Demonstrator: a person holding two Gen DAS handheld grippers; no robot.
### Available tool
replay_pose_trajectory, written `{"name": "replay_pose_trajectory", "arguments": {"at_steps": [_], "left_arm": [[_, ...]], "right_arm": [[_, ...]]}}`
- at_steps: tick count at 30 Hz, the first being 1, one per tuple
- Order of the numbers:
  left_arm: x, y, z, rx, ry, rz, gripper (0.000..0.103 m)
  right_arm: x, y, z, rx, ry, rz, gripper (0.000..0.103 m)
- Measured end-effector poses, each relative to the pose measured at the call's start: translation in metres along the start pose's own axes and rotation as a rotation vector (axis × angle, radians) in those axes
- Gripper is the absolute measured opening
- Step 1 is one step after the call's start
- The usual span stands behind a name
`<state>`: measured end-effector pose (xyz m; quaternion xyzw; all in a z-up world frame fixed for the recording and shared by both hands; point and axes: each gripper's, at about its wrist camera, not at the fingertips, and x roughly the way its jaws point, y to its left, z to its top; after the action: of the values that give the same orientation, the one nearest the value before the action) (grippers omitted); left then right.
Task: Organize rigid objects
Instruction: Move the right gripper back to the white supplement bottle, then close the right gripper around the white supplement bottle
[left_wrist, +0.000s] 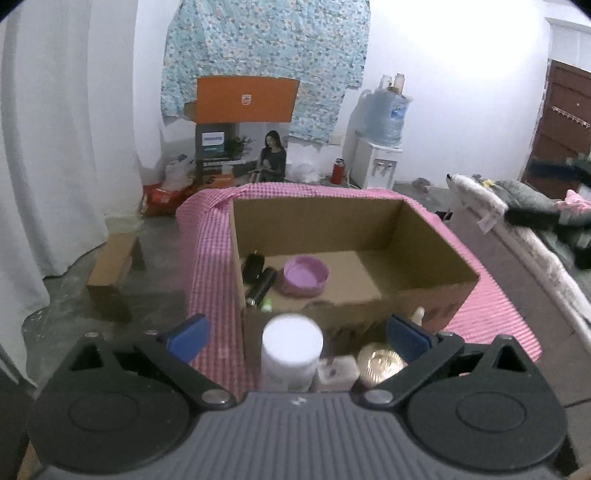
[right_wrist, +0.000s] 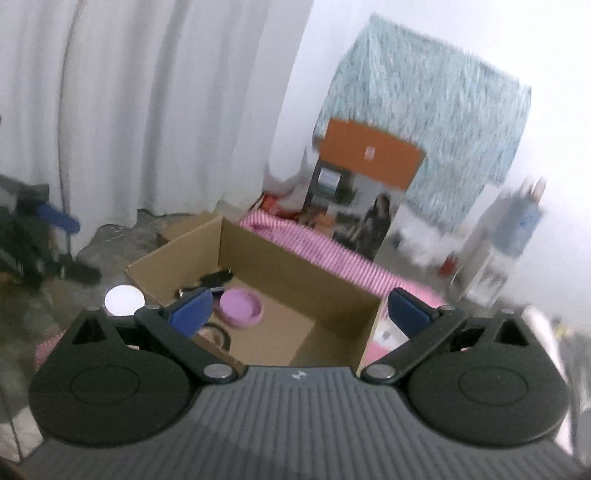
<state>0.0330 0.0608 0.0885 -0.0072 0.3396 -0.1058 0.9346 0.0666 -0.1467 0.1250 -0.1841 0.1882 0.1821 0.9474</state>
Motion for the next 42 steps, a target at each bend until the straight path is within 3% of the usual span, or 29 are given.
{"name": "replay_pose_trajectory", "arguments": {"at_steps": [2, 7, 12, 22, 30, 34, 38, 42], "left_arm": [[0.002, 0.0, -0.014, -0.003, 0.001, 0.006, 0.102], [0.012, -0.005, -0.035, 0.016, -0.018, 0.07, 0.101], [0.033, -0.008, -0.043, 0.044, 0.004, 0.086, 0.093], [0.063, 0.004, -0.044, 0.021, 0.009, 0.064, 0.085], [0.079, 0.01, -0.042, -0.003, 0.041, 0.037, 0.075], [0.083, 0.008, -0.041, 0.004, 0.05, 0.035, 0.068], [0.087, 0.009, -0.041, -0.007, 0.058, 0.033, 0.055], [0.086, 0.009, -0.041, -0.016, 0.057, 0.041, 0.055]], "right_arm": [[-0.003, 0.005, 0.0, 0.05, -0.022, 0.081, 0.102], [0.019, 0.015, -0.018, 0.301, 0.018, 0.399, 0.102], [0.057, 0.03, -0.036, 0.498, 0.074, 0.49, 0.102], [0.114, 0.066, -0.046, 0.58, 0.176, 0.517, 0.099], [0.156, 0.08, -0.055, 0.615, 0.265, 0.545, 0.077], [0.169, 0.081, -0.059, 0.645, 0.292, 0.562, 0.071], [0.179, 0.08, -0.063, 0.679, 0.311, 0.58, 0.062], [0.185, 0.079, -0.068, 0.71, 0.328, 0.597, 0.052]]}}
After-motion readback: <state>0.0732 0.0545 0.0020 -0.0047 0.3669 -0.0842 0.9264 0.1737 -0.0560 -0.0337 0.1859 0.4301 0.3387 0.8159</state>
